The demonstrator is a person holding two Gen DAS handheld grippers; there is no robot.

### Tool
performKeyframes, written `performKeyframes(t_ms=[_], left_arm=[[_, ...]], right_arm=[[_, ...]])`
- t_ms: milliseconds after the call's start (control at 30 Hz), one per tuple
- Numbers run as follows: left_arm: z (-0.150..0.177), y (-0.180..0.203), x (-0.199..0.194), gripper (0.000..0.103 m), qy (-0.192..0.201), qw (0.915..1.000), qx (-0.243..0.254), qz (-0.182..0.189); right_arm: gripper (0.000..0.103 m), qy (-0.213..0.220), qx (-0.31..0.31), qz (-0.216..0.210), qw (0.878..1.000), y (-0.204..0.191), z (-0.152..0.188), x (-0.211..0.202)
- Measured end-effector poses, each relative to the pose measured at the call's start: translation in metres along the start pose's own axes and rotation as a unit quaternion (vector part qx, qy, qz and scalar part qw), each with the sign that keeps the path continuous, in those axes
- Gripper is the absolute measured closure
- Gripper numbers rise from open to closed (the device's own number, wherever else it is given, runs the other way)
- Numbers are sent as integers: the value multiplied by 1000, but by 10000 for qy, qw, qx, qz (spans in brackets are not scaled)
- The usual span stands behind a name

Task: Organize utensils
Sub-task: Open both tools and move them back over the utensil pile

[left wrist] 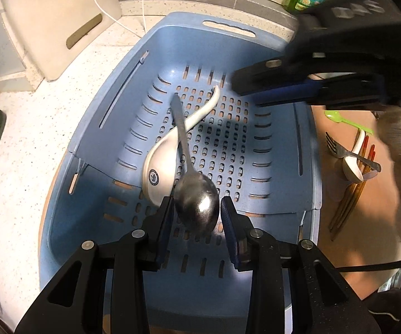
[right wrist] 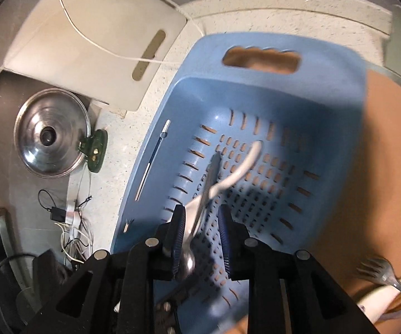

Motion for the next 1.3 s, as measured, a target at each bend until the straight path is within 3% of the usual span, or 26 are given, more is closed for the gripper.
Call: performKeyframes(t_ms=[300,433,500,700,1000,1300], left_arm=[[1,6,-12,64,219,9996,1,-194],[-3,12,-35,64,546,9983,39,-194],[-7,24,-47,64,751,9969,153,-189],[-10,70,-74,64,1146,9918,543,190],[-1,145,-67,64,959,9843,1258,778],[12,161,-56,64,752,9823,1529,781]], right_arm=[[80,485,-134,-93,9987,15,27,-89],[69,868,-156,-64,9961,32,47,-147],[68,1056,-173,16,9943,43,59,-174],[64,1611,19,361,9863,85,98,-236],[64,1818,673,290,9806,139,127,-259],[64,1677,1132,30,9793,167,137,-246]])
Point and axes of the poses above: each gripper's, at about its wrist camera, not at the fingertips, and x roughly the way its jaws point, y to its right, z to its underside, the point moved 4 cm from there along x, roughly the way its jaws point, and after that the axes turned 15 degrees about -z, right-handed, at the moved point
